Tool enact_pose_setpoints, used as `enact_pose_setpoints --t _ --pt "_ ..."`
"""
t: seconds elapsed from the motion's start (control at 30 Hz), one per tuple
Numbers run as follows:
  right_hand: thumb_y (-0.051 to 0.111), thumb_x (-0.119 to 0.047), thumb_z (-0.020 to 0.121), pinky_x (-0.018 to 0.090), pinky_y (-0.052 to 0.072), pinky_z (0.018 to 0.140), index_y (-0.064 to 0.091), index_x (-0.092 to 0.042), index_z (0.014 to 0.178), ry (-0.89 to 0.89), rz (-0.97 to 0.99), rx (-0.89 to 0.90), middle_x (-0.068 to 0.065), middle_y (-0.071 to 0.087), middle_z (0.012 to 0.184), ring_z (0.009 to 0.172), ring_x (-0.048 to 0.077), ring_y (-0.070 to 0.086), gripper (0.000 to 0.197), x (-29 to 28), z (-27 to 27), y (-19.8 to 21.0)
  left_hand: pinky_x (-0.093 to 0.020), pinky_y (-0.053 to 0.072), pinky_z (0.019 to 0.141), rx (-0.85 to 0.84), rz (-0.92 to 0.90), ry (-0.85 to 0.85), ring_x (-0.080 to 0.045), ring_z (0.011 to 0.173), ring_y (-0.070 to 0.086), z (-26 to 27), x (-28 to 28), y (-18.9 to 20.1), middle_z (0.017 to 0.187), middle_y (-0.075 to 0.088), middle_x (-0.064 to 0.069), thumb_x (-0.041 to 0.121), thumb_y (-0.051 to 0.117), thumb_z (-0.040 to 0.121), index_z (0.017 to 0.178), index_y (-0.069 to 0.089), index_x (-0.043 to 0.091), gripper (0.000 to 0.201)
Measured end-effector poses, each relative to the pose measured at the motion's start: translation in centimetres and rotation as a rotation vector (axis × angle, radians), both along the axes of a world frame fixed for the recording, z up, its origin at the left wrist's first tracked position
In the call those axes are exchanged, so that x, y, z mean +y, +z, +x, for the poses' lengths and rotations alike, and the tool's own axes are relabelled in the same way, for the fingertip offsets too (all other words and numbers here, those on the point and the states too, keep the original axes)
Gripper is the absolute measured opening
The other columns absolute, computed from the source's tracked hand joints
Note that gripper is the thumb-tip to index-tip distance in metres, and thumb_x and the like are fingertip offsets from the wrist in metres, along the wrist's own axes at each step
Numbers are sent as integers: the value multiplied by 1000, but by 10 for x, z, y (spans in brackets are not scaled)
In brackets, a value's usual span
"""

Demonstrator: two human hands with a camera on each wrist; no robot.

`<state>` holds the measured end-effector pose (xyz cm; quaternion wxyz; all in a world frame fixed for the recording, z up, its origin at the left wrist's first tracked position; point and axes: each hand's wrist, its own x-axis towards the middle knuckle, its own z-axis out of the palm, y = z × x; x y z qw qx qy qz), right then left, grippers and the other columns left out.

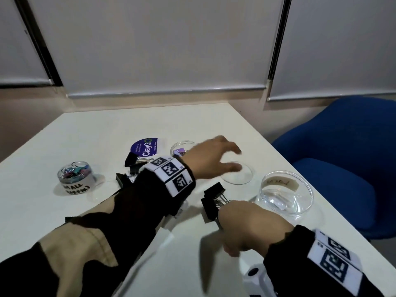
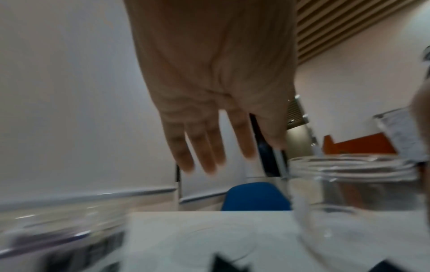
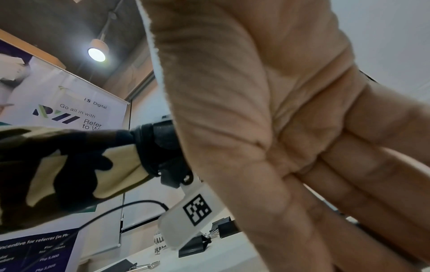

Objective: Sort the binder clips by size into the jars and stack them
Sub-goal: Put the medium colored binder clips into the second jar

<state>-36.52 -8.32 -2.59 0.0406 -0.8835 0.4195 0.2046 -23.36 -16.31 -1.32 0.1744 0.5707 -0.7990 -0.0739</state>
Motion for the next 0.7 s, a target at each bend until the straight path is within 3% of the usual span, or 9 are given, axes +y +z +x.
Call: enact_pose_setpoints --t 0.1,0.13,0.27,0.33,0.4,0.5,0.6,0.7 --pt "67 -9 76 20 25 43 61 -6 83 7 14 -23 5 49 74 59 20 44 10 6 -5 6 -22 37 79 -71 224 -180 -16 106 59 -29 6 2 123 57 0 35 69 86 120 63 33 35" --pt "67 -9 76 20 26 43 64 -5 93 -6 19 -24 5 50 78 63 21 45 18 6 -9 6 -22 38 78 -86 263 -208 -15 106 59 -35 5 0 125 57 1 26 69 85 120 63 34 37" --pt "69 -15 73 21 30 45 63 -7 79 -51 22 -57 4 49 63 60 23 47 12 3 -19 8 -23 44 80 -105 280 -234 -16 103 62 -44 8 -4 127 56 -3 4 61 81 126 55 29 52" --pt "68 -22 78 24 37 56 67 -6 91 -39 8 -85 8 60 77 71 24 52 21 1 -24 7 -27 47 82 -69 255 -230 -17 100 61 -48 11 -4 126 53 -7 2 61 81 131 46 31 60" --pt "67 -26 82 27 42 66 66 -10 110 -33 8 -106 9 67 101 84 25 57 32 1 -27 6 -31 47 88 -63 261 -267 -18 102 59 -56 14 -2 124 50 -7 1 59 81 135 42 36 67" --pt "66 -24 85 29 48 85 59 -16 126 -44 26 -156 4 60 124 109 23 59 42 3 -31 4 -30 44 91 -85 298 -366 -16 102 56 -68 12 1 123 52 1 3 60 82 128 55 39 59" --pt "65 -23 86 29 46 91 57 -17 129 -41 24 -184 1 56 130 116 21 55 44 5 -37 4 -22 35 77 -163 293 -365 -6 91 48 -77 11 -4 103 53 8 17 67 85 111 69 28 29" --pt "65 -26 86 28 46 89 56 -18 128 -37 2 -170 3 58 127 114 22 56 44 4 -41 2 -23 37 72 -85 245 -313 -7 87 52 -78 9 -12 94 60 7 25 74 81 96 71 19 16"
